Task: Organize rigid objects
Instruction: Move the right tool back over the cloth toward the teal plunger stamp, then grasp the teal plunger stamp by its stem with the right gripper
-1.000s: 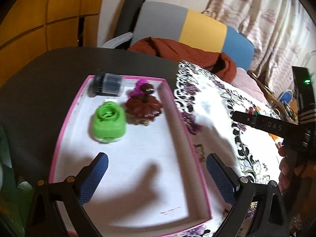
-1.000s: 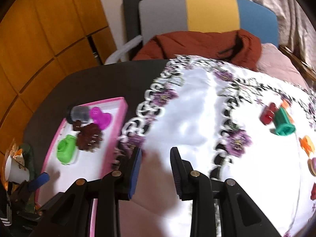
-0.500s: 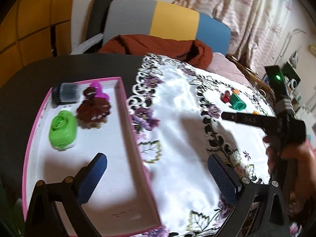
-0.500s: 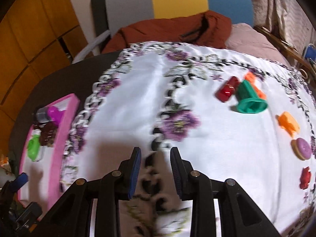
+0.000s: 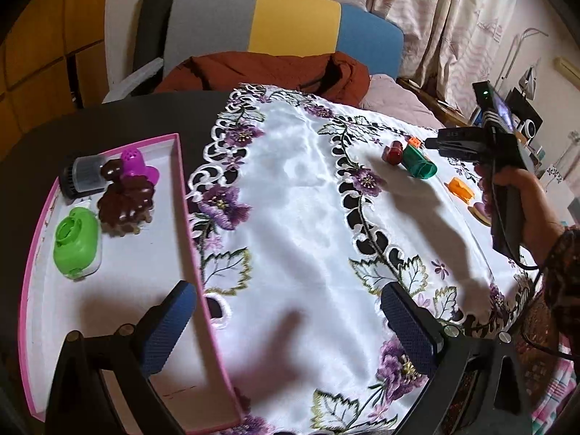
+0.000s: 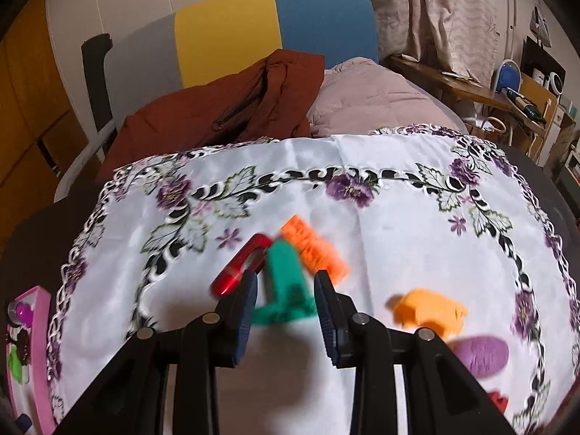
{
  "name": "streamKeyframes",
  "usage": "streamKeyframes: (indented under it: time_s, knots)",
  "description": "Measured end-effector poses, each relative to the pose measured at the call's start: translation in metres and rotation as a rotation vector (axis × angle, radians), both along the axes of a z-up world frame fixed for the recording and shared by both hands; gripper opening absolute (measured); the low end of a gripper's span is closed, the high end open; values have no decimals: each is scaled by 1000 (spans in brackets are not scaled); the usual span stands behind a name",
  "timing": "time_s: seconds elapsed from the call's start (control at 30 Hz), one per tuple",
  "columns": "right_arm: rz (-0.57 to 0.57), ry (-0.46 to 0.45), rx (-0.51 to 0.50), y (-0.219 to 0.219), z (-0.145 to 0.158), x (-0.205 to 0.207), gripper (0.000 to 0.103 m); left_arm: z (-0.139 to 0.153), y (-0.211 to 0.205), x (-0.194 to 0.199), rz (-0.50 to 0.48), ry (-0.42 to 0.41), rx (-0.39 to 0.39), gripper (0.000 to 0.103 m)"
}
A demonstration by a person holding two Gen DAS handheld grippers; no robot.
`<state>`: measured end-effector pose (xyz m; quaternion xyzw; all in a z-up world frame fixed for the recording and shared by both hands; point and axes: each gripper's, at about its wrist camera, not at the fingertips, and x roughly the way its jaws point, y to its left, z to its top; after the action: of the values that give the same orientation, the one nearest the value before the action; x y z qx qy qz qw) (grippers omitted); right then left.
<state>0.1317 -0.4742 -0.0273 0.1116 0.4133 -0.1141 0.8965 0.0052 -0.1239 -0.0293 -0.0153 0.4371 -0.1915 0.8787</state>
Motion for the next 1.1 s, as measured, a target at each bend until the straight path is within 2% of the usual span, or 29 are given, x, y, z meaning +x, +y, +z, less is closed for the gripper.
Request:
streamKeyframes:
  time_s: [0.3,0.57,0.73,0.8,0.93,0.97,1.1]
  knots:
    - [13,27,33,-14,-21,13,32,-4,-22,9,-26,42,-9,103]
    - [37,89,0,-11,-18,-16,32,-8,-29,7,-40,45,-8,103]
    - [6,156,30,-19,-26,-32,32,-10,-29,7,-31,65,-18,103]
    - [-19,145,53,-24,-23,-36,32,-9,-30,7,-30,57,-11,103]
    - [-2,61,81,-23,-9,-43,34,-8,-29,8,-22,57,-14,103]
    - [10,58,78,-20,-9,-42,40,-8,-29,8,-19,60,-15,103]
    - [58,81,56,-7,-14,-32,41,-9,-30,9,-16,62,-13,103]
